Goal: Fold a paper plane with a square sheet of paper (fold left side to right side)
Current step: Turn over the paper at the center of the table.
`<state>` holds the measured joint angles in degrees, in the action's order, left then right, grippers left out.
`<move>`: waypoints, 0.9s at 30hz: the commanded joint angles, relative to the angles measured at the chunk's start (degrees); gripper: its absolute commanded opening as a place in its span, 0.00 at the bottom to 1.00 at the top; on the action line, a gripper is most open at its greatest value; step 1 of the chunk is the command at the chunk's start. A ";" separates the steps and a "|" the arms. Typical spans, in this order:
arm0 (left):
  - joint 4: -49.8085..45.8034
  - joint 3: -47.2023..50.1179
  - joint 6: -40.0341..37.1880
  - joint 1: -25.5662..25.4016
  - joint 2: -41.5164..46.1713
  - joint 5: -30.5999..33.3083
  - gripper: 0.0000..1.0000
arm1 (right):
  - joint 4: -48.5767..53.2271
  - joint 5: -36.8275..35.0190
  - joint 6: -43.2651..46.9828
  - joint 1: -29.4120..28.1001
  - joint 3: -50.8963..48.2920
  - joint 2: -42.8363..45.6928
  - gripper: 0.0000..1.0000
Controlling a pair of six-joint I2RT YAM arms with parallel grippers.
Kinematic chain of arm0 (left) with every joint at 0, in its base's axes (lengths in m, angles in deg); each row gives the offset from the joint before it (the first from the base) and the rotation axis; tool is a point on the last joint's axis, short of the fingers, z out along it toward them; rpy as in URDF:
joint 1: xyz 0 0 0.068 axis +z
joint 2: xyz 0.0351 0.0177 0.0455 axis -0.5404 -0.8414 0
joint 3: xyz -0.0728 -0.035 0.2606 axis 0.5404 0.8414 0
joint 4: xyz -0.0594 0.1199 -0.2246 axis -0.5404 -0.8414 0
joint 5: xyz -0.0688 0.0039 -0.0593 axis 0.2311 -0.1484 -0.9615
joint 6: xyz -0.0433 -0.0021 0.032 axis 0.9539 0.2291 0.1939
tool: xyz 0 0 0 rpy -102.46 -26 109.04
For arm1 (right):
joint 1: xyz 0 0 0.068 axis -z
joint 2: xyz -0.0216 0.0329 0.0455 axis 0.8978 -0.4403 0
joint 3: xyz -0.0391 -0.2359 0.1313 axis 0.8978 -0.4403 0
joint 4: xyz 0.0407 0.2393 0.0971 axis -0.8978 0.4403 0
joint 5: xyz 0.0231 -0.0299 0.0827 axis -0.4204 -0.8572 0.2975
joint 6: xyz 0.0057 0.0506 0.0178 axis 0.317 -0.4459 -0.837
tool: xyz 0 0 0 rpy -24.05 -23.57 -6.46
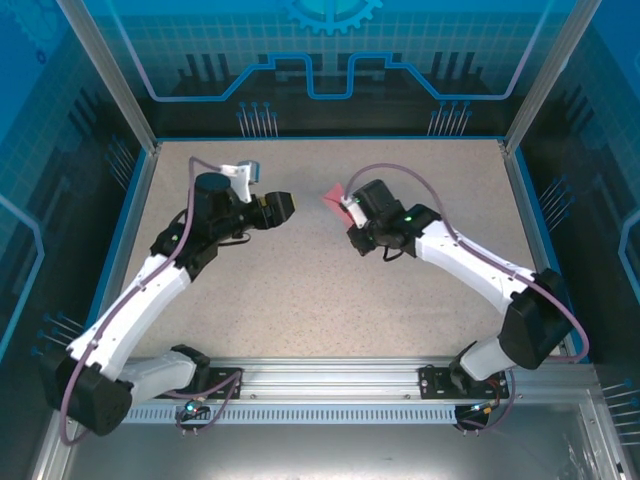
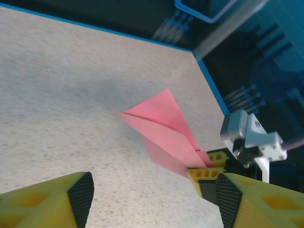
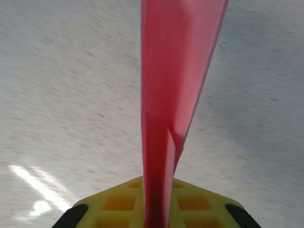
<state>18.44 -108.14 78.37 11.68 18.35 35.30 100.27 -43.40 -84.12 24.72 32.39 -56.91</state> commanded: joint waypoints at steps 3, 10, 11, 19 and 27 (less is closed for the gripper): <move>-2.32 3.90 -1.06 0.38 5.53 10.96 0.75 | 10.61 -30.04 8.58 -6.30 5.00 -9.22 0.13; -4.81 4.27 -0.31 0.47 7.22 14.68 0.76 | 16.13 -43.92 11.52 -10.27 10.38 -25.08 0.13; -4.77 4.43 -0.09 0.47 7.13 14.64 0.76 | 16.69 -44.64 11.38 -10.69 10.82 -26.79 0.14; -5.97 4.54 0.87 0.71 6.54 14.52 0.76 | 19.29 -37.36 11.11 -14.43 12.27 -34.19 0.39; -5.67 5.25 3.57 1.15 2.63 10.10 0.79 | 17.60 -13.91 9.10 -14.41 7.57 -20.99 0.79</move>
<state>12.88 -104.03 79.99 12.05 22.53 47.86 117.03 -67.88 -74.17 10.64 41.33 -85.74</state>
